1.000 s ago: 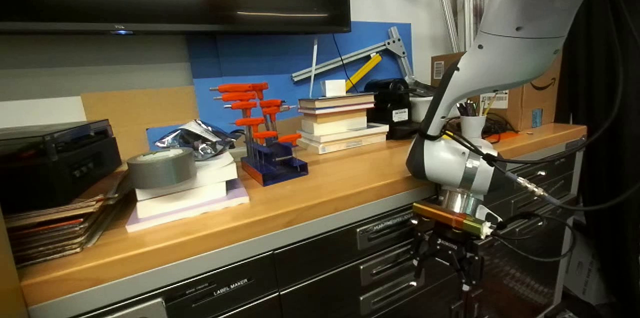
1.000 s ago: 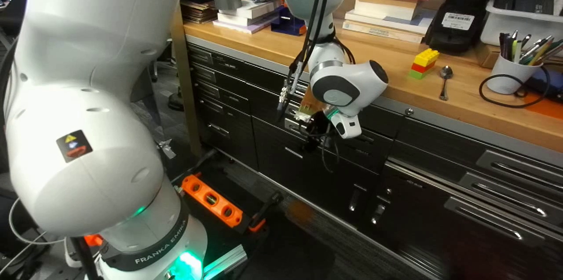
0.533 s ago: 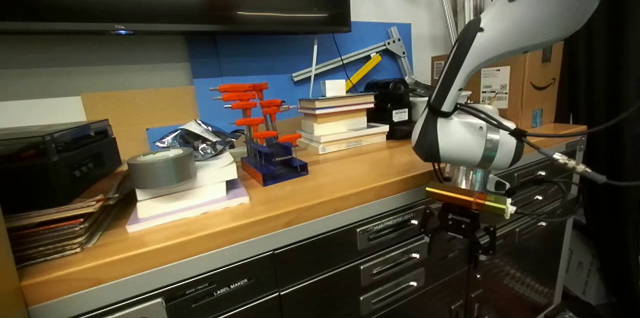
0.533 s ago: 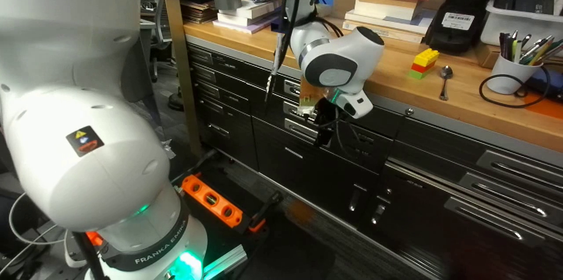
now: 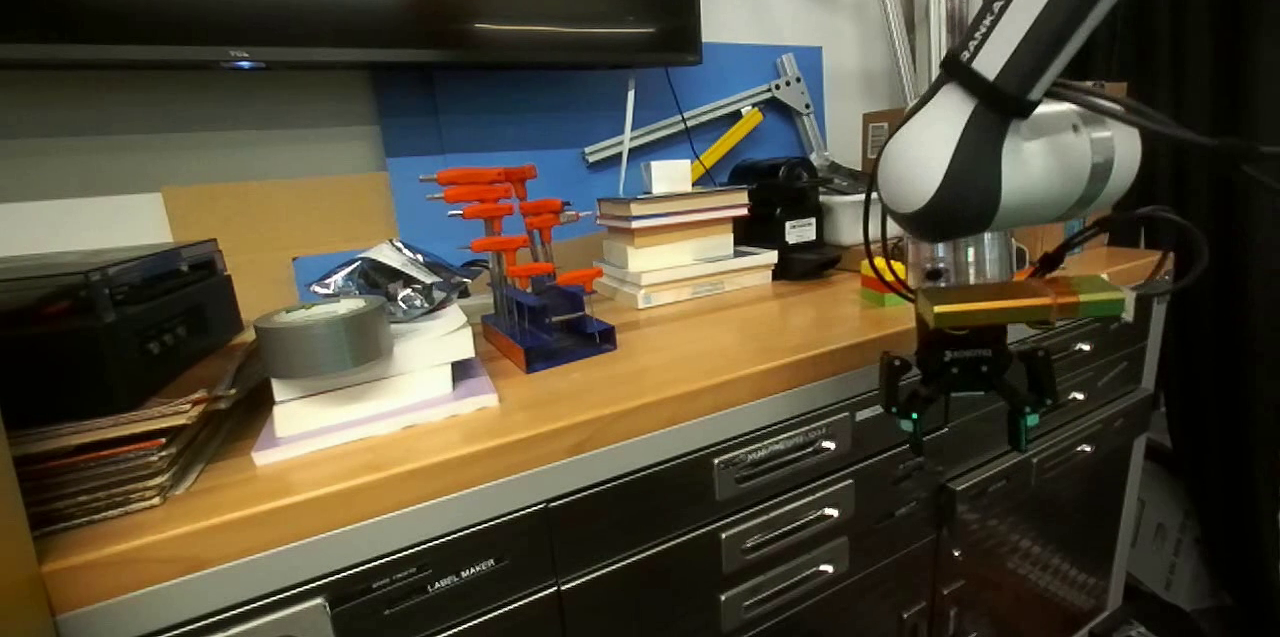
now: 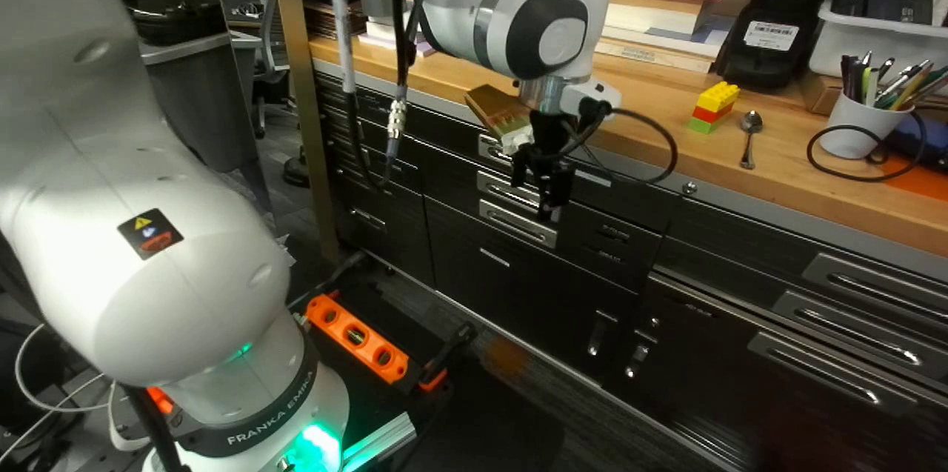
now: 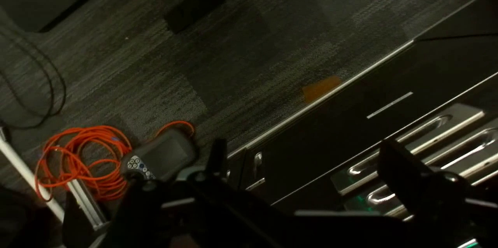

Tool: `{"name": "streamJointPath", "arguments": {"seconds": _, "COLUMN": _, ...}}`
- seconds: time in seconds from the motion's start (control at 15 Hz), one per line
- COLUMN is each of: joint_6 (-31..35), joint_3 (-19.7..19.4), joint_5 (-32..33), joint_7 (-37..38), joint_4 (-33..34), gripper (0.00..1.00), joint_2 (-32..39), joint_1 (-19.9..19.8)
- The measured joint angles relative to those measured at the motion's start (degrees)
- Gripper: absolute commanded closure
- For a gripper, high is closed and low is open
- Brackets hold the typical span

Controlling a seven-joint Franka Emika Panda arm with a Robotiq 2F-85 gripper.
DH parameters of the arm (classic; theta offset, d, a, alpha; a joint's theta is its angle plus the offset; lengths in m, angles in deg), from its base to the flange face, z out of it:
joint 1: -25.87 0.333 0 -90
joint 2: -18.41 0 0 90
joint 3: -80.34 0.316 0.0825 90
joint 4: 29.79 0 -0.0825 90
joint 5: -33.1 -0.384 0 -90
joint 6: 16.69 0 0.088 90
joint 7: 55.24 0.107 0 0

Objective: Put the black objects in the open drawer then close the drawer

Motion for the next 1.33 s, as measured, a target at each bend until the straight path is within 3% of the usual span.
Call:
{"name": "streamJointPath", "arguments": {"seconds": 0.2, "joint_6": -5.5, "joint_3": 2.8, "joint_5": 5.2, "joint_7": -2.1, "joint_4": -1.5, "gripper": 0.0, "joint_2": -8.5, "joint_1": -0.1}}
{"name": "streamJointPath", "arguments": {"seconds": 0.6, "joint_6": -13.5, "joint_3": 6.7, "joint_5": 5.6, "joint_7": -15.5, "joint_4": -3.0, "gripper": 0.0, "joint_2": -22.5, "joint_1": -0.1}}
{"name": "streamJointPath", "arguments": {"seconds": 1.0, "joint_6": -19.9, "joint_3": 7.2, "joint_5": 5.6, "joint_7": -26.3, "joint_4": -3.8, "gripper": 0.0, "joint_2": -32.7, "joint_1": 0.2}}
{"name": "streamJointPath", "arguments": {"seconds": 1.33, "joint_6": -20.2, "joint_3": 6.1, "joint_5": 3.1, "joint_7": -31.0, "joint_4": -5.6, "gripper": 0.0, "joint_2": -39.4, "joint_1": 0.9}}
